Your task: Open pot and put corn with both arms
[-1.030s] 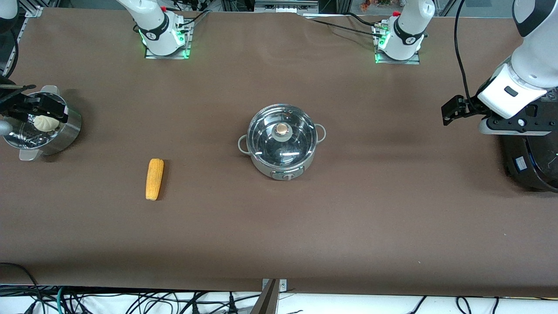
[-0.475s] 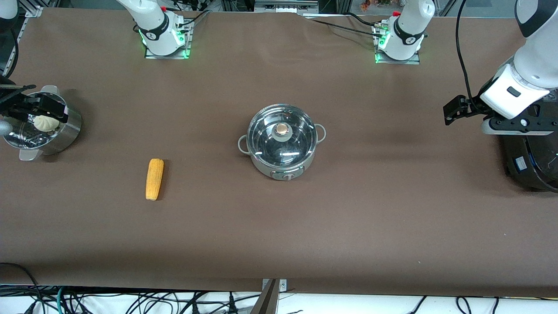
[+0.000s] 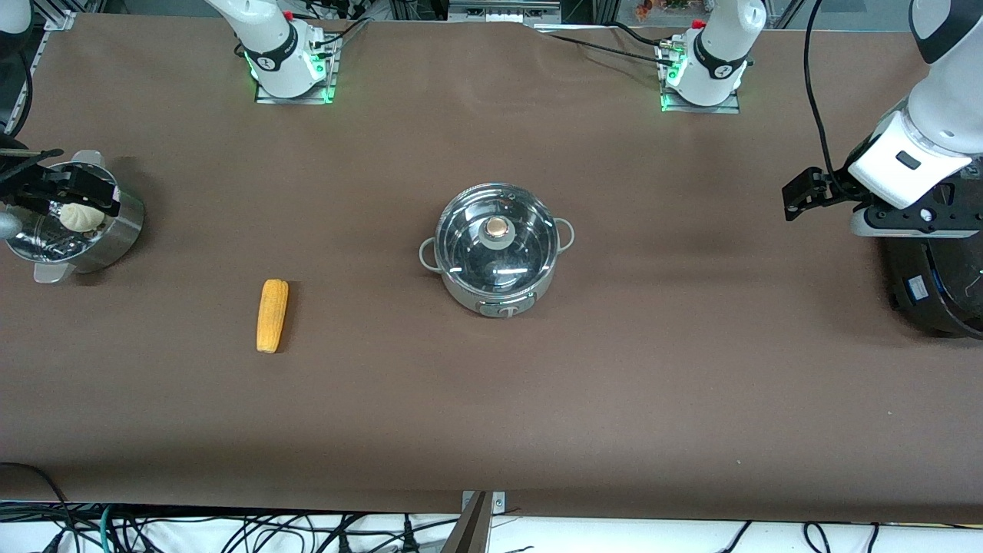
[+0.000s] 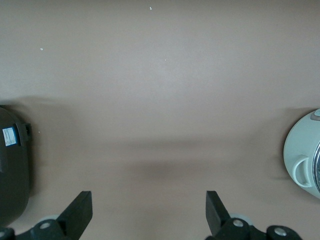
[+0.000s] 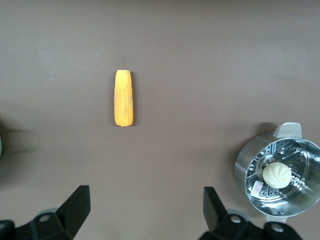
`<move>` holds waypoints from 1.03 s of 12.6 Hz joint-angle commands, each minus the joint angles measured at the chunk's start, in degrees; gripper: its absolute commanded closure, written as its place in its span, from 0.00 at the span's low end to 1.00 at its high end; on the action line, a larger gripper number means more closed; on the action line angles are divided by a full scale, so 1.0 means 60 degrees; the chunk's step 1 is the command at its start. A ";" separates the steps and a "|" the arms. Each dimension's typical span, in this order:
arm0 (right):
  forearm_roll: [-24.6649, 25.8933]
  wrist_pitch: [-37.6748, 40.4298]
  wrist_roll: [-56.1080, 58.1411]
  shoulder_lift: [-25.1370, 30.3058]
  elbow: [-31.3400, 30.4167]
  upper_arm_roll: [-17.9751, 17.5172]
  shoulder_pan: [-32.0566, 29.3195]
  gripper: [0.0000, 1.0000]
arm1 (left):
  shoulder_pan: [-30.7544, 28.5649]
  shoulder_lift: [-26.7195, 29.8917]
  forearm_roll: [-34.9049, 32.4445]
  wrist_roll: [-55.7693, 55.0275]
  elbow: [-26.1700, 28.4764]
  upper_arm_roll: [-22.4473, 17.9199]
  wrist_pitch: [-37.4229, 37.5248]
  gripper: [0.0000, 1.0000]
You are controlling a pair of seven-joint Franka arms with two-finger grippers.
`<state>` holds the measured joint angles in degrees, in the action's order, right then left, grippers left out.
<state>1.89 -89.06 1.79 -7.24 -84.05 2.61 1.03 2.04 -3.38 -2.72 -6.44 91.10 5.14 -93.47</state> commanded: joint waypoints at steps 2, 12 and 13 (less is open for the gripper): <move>0.0008 0.0079 0.0068 -0.0097 0.0254 -0.0099 -0.0113 0.00 | 0.0041 -0.0124 0.0116 0.0004 -0.0271 -0.0036 0.0080 0.00; 0.0081 -0.0011 0.0053 -0.1291 0.0224 -0.0084 -0.0113 0.00 | 0.0376 -0.0314 0.0319 0.0121 -0.0241 0.0357 0.0459 0.00; -0.0078 -0.0212 0.0111 -0.1589 0.0123 -0.0084 -0.0157 0.00 | 0.0667 -0.0373 0.0741 -0.0082 -0.0270 0.0693 0.0533 0.00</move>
<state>1.86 -89.30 1.79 -10.23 -84.62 2.62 0.98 3.75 -4.31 -1.17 -6.32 91.11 6.78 -92.23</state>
